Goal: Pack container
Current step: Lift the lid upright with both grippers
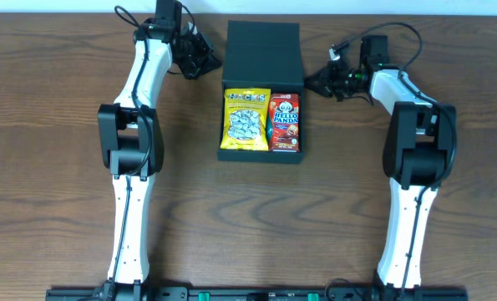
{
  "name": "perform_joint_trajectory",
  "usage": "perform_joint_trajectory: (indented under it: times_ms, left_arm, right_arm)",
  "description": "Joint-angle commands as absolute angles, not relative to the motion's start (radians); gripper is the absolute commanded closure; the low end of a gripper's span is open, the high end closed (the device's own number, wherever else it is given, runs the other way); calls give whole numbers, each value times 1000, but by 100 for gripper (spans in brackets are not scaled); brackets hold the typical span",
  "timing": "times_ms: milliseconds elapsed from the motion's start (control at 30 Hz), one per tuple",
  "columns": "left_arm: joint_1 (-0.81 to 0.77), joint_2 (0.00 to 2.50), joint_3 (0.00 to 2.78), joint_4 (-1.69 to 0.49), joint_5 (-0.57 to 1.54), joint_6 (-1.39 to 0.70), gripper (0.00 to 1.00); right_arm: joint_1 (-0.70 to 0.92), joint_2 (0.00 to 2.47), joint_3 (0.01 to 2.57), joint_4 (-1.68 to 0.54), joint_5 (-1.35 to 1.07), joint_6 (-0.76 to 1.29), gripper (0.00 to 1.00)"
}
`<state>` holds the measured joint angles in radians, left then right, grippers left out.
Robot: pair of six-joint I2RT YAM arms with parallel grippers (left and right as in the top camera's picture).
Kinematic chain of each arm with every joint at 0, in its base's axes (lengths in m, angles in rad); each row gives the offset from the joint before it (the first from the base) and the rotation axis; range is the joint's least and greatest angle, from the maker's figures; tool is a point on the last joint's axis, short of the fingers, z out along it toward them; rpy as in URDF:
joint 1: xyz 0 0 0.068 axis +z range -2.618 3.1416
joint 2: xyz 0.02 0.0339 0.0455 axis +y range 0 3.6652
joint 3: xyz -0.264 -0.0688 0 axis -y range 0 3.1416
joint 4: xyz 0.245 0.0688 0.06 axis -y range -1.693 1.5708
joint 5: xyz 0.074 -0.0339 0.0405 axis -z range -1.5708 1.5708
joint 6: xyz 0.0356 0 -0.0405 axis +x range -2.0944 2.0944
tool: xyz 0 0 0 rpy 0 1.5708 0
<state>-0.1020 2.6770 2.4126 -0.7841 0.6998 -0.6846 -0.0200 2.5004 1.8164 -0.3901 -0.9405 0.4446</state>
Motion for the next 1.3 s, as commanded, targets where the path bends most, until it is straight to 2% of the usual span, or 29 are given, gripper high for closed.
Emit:
perform_joint_trajectory:
  times_ms: [0, 733, 1267]
  left_arm:
    - [-107, 2710, 2409, -784, 712, -696, 94]
    - [-84, 2710, 2409, -703, 712, -712, 94]
    - [-99, 2710, 2409, -456, 972, -764, 94]
  right_arm:
    - [-2, 2506, 1818, -351, -1003, 461, 99]
    - [-7, 2506, 1818, -87, -1342, 474, 98]
    - [-7, 2506, 1818, 38, -1533, 462, 99]
